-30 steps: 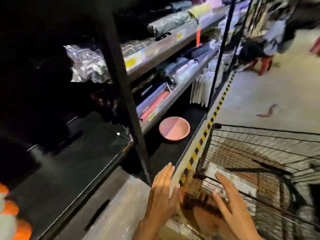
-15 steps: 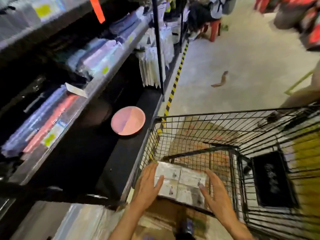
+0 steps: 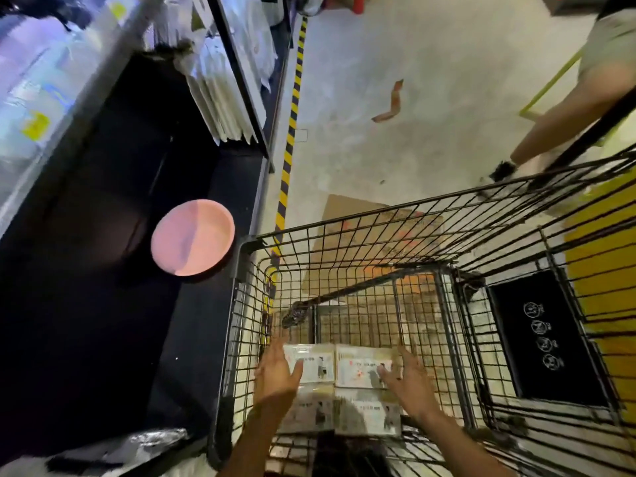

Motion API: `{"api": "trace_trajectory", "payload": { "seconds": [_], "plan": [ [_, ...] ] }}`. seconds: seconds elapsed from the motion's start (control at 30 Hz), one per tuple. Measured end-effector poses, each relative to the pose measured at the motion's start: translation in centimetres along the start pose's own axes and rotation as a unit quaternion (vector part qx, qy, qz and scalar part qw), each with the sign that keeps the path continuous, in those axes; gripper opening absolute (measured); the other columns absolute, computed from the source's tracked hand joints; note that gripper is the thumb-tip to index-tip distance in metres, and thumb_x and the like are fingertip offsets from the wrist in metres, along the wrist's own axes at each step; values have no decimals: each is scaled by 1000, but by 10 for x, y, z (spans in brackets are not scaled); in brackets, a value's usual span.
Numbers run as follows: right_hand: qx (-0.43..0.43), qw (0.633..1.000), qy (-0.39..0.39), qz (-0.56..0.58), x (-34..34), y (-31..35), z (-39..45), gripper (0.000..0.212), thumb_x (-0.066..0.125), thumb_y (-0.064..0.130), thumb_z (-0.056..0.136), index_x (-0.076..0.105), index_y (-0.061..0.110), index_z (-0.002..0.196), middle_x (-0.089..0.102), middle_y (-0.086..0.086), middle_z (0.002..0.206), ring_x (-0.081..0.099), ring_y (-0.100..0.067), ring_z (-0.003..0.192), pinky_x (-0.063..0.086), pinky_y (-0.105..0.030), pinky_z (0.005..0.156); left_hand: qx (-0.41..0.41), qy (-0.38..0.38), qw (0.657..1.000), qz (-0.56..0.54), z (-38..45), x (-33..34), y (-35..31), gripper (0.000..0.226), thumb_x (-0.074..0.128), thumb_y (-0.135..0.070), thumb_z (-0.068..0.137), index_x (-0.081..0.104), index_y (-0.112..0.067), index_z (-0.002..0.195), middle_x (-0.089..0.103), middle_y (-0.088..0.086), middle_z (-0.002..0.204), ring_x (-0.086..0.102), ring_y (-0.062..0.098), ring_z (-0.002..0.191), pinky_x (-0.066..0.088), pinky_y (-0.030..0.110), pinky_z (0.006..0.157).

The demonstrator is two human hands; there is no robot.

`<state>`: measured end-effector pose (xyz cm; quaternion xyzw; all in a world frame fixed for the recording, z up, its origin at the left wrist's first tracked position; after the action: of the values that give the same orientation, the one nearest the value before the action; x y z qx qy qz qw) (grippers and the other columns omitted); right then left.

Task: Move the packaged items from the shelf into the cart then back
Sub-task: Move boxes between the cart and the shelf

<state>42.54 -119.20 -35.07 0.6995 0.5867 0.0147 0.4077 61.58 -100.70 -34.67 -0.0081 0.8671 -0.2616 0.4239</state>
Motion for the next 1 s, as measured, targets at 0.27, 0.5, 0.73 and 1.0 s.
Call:
{"api": "trace_trajectory", "payload": {
  "seconds": [0.27, 0.5, 0.73, 1.0],
  "plan": [
    [116, 990, 19, 73, 47, -81, 64, 89, 78, 54, 67, 42, 3, 130, 67, -22, 101, 67, -30, 84, 55, -39, 78, -132, -28, 985, -106, 54, 67, 81, 89, 80, -39, 64, 42, 5, 132, 58, 22, 116, 60, 34, 101, 54, 44, 86],
    [141, 985, -14, 100, 56, -78, 64, 75, 85, 40, 64, 49, 9, 122, 67, -4, 108, 65, -20, 96, 53, -33, 82, -207, -29, 965, -162, 31, 51, 65, 68, 81, -30, 72, 45, 0, 121, 54, 12, 108, 58, 31, 97, 48, 33, 74],
    [173, 978, -82, 85, 44, -69, 54, 71, 86, 26, 67, 49, 0, 121, 65, -13, 106, 60, -24, 91, 41, -24, 70, -222, -40, 964, -138, 25, 40, 53, 68, 83, -24, 69, 46, -3, 123, 58, 10, 115, 60, 29, 100, 53, 37, 74],
    [188, 967, -69, 159, 43, -124, 70, 119, 81, 74, 13, 54, 12, 111, 66, -7, 102, 66, -29, 95, 58, -47, 80, -181, -44, 965, -183, 14, 35, 36, 59, 90, -21, 56, 51, -11, 99, 52, 6, 106, 57, 27, 98, 55, 41, 74]
  ]
}}
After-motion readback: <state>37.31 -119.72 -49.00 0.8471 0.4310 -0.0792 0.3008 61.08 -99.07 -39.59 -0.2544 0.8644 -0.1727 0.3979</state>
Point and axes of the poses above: each hand's wrist, its own z-axis towards the middle knuckle, its own x-axis out of the palm, y = z × x, the point moved 10 cm from there along z, towards the middle knuckle
